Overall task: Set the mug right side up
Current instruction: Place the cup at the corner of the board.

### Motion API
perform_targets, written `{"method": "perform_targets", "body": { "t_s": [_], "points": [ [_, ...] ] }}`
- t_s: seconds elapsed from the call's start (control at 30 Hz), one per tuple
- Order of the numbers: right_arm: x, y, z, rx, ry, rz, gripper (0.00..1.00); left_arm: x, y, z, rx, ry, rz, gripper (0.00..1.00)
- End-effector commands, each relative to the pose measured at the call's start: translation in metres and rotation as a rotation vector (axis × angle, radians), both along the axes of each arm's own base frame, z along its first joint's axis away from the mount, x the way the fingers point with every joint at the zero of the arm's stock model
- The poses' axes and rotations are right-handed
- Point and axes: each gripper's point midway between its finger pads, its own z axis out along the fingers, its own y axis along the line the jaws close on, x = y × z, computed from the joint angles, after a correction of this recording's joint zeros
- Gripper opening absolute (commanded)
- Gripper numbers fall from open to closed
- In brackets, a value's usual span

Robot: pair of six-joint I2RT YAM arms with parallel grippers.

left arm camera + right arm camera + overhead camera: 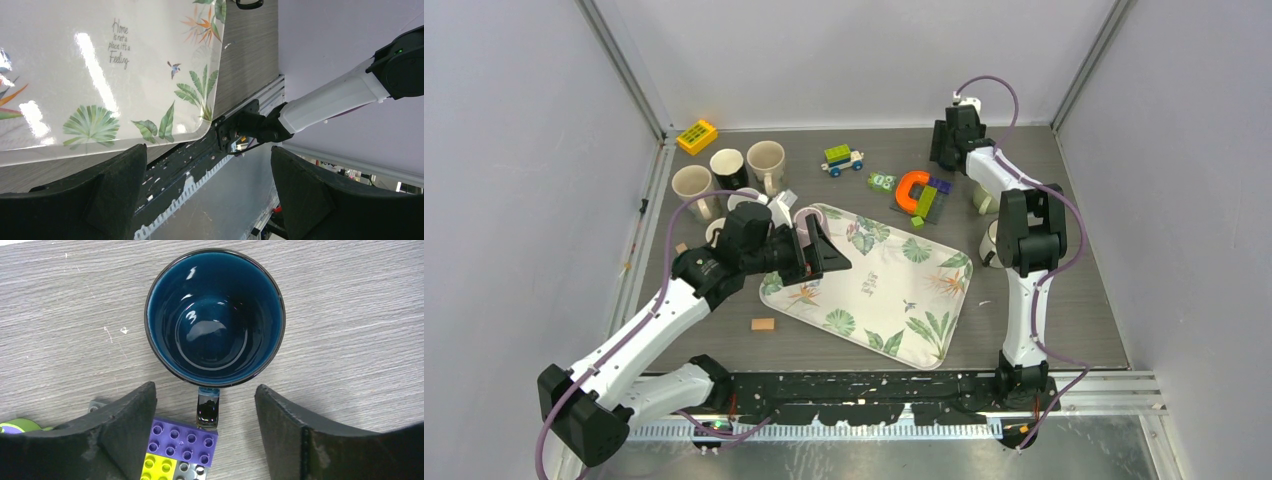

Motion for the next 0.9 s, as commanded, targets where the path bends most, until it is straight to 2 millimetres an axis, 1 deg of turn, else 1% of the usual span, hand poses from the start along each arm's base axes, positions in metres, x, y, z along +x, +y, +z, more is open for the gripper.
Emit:
{"method": "perform_targets", "body": {
  "t_s": [0.0,0.1,0.2,0.57,0.7,0.87],
  "points": [
    [0.012,0.000,0.053,0.025,-0.118,-0.025,0.83,0.003,0.000,0.014,-0.026,-0.039,0.004,0.95],
    [0.010,0.001,0.060,0.035,-0.129,-0.030,0.95,0.003,-0.001,0.014,-0.024,-0.038,0.002,0.95],
    [0.009,0.001,0.069,0.047,-0.145,-0.039,1.00,0.004,-0.001,0.014,-0.023,-0.040,0.001,0.95],
    [-0.001,-0.001,0.105,0.083,-0.191,-0.067,1.00,0.006,-0.003,0.016,-0.022,-0.047,-0.005,0.95],
    [-0.007,-0.003,0.120,0.099,-0.206,-0.081,1.00,0.008,-0.005,0.017,-0.024,-0.050,-0.008,0.96],
    [-0.020,-0.003,0.131,0.134,-0.207,-0.106,1.00,0.011,-0.006,0.018,-0.024,-0.053,-0.005,0.96]
  ]
}}
